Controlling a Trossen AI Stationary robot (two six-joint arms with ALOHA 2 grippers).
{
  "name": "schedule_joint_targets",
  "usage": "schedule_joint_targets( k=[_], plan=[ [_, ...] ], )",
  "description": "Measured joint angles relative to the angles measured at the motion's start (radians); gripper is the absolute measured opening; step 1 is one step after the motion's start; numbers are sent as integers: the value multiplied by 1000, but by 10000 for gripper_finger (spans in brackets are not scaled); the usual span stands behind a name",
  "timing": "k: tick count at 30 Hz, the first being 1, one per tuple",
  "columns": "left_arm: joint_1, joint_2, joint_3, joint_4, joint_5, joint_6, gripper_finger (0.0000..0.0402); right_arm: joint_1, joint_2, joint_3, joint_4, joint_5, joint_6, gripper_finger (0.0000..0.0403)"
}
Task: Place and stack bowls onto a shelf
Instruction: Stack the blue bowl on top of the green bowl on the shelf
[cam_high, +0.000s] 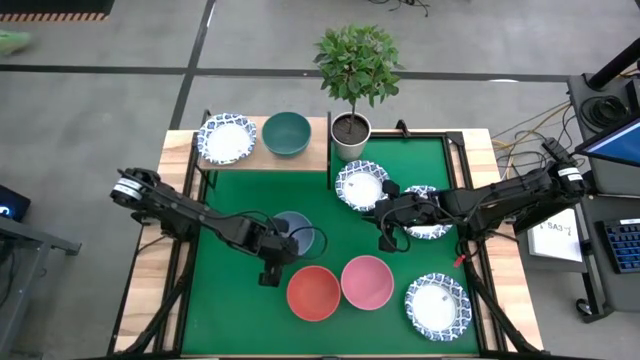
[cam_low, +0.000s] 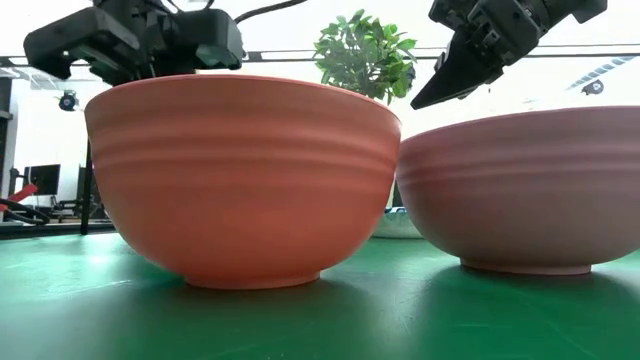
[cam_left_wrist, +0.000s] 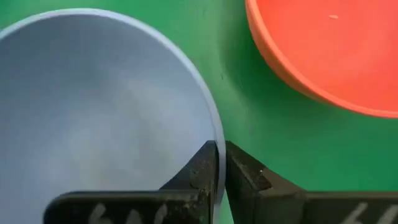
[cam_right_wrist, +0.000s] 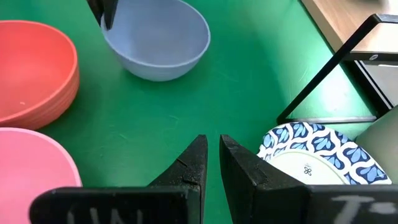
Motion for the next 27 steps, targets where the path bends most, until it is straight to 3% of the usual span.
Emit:
schedule_joint_targets(
  k=[6,14,22,27],
  plan=[
    [-6,0,135,-172,1,40,2,0,0,-7,0,0,-1,31],
    [-10,0,422,-470,-9,168,1,0,0,-29,-1,0,3,31],
    [28,-4,679,-687,-210,300,0,0,0,-29,5,-24,1,31],
    [124,-4,775,-752,-246,402,0,0,0,-29,5,-24,-6,31]
  ],
)
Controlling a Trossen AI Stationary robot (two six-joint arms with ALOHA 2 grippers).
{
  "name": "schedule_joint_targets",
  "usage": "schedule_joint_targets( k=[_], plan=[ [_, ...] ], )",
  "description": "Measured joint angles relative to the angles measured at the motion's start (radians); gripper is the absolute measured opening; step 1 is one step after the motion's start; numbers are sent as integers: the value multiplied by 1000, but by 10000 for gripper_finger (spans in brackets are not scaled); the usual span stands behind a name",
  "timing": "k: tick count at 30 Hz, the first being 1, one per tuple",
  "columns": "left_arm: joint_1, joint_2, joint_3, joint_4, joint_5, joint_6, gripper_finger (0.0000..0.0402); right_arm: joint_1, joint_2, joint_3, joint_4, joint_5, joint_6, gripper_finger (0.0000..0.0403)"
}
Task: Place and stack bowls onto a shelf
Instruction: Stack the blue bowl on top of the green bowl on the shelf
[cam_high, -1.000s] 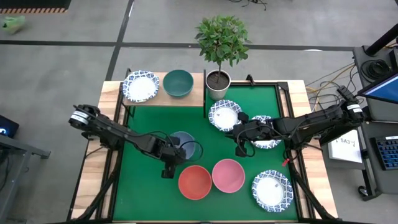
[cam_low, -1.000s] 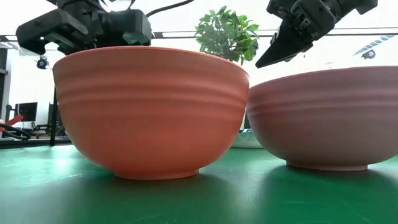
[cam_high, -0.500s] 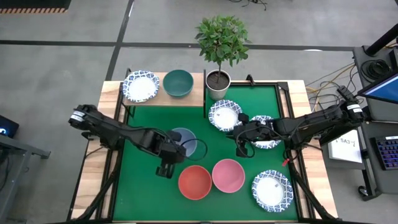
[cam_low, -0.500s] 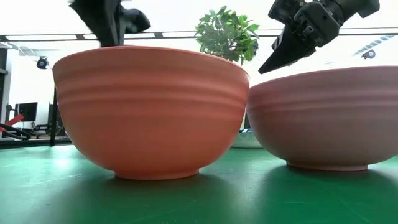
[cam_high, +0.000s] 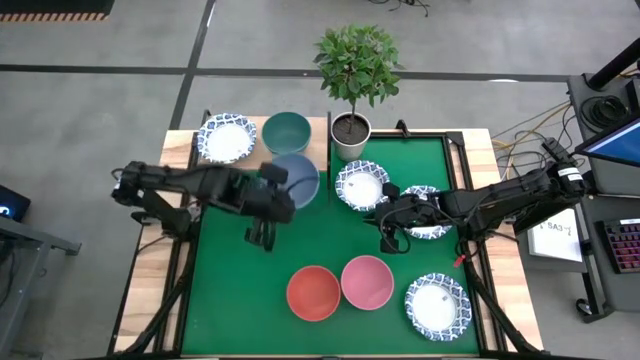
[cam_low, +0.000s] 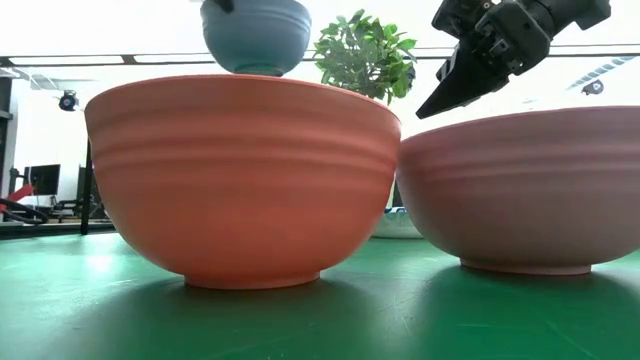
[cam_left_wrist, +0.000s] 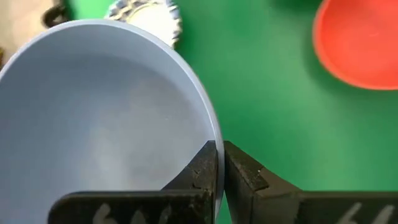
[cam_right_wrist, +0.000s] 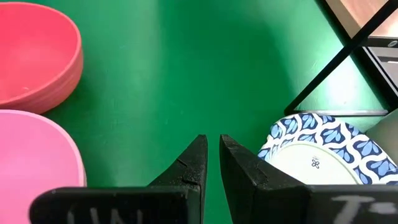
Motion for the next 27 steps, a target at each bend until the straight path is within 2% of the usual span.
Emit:
schedule_joint_targets(
  k=[11,17,21,27],
  plan=[
    [330,-4,68,-24,12,198,0,0,0,0,0,-3,-9,31],
    [506,-3,45,37,186,263,0,0,0,0,0,-3,-9,31],
    [571,-3,25,75,236,286,0,0,0,0,0,-3,-11,31],
    [602,-3,18,83,245,297,0,0,0,0,0,-2,-13,31]
  ],
)
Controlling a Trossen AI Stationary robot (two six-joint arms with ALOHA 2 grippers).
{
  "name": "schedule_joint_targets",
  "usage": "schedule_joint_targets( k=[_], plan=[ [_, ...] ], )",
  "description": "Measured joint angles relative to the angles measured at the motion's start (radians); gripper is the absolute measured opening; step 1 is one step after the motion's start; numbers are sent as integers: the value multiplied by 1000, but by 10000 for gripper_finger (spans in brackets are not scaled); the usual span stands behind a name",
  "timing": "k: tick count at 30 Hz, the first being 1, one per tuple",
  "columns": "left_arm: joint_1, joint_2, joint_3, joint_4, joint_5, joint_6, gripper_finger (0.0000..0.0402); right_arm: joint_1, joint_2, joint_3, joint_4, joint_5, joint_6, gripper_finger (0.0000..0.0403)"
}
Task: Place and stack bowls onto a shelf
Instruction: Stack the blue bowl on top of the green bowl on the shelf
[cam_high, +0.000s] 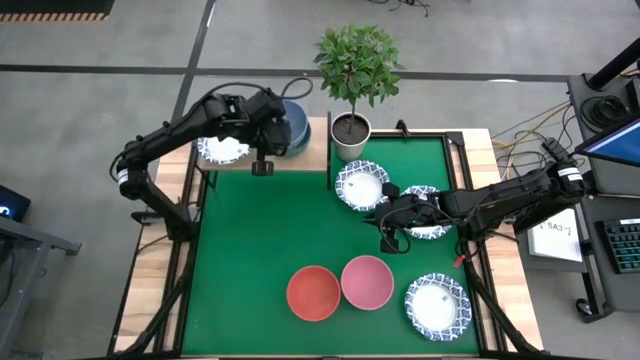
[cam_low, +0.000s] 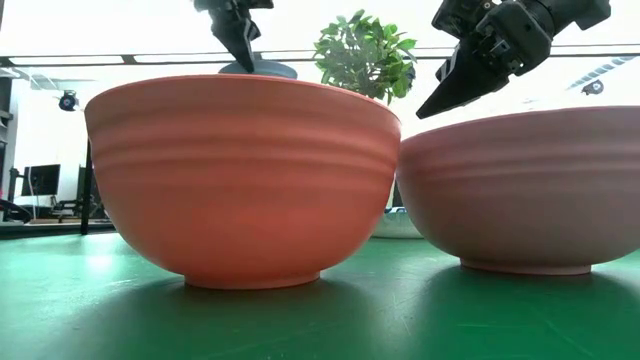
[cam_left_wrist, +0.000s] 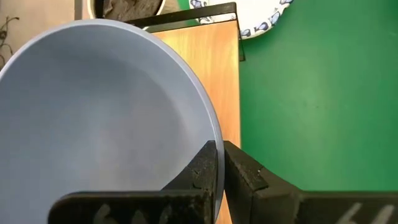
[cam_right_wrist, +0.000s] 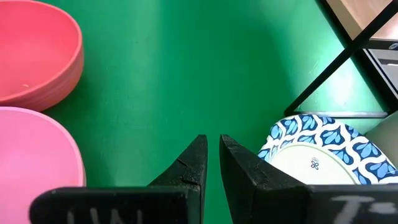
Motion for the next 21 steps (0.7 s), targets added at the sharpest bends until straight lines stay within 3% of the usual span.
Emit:
schedule_joint_targets(
  k=[21],
  plan=[
    [9,92,-2,29,1,7,3,0,0,0,-3,1,-6,31]
  ],
)
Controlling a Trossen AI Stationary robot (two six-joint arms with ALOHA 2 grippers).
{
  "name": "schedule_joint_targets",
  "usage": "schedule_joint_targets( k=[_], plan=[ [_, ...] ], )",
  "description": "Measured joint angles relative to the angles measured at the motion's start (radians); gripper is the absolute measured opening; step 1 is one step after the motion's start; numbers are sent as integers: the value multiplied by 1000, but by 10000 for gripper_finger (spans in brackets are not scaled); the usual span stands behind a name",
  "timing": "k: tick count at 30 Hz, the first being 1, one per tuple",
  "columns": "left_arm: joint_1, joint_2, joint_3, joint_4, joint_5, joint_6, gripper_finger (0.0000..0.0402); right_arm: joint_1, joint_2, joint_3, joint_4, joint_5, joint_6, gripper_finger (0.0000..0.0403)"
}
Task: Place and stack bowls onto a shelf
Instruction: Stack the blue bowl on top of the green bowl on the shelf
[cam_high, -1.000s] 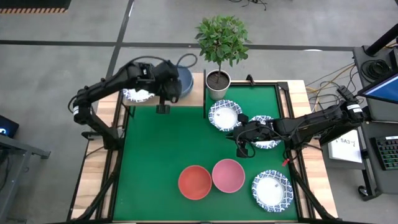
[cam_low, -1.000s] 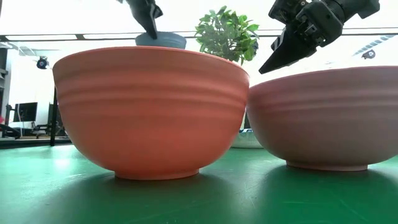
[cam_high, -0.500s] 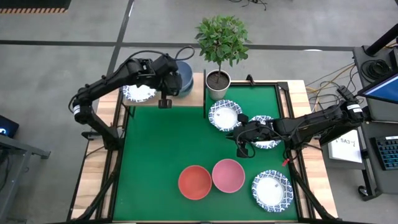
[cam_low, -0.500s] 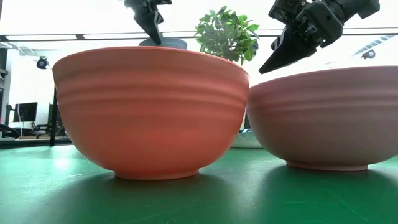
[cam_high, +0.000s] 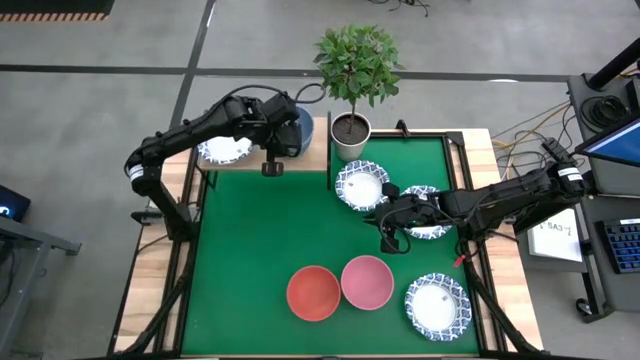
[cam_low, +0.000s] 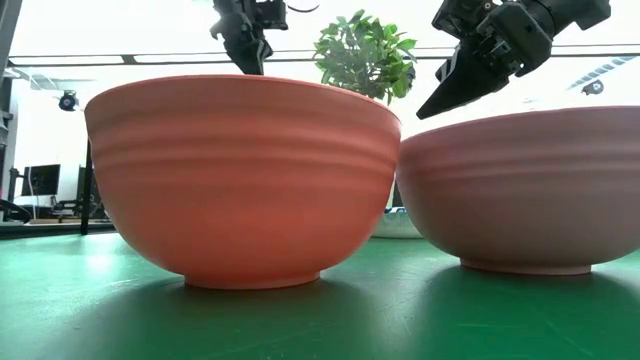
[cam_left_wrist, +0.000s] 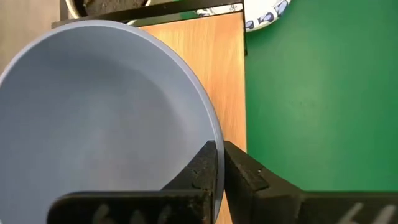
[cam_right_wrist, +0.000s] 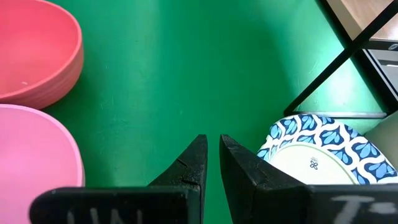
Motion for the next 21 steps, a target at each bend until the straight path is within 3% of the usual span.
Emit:
schedule_joint_targets(
  k=[11,21],
  plan=[
    [0,10,0,-1,-10,-3,39,0,0,0,-1,0,0,31],
    [0,3,40,-49,-10,-14,107,0,0,0,-1,0,2,31]
  ],
)
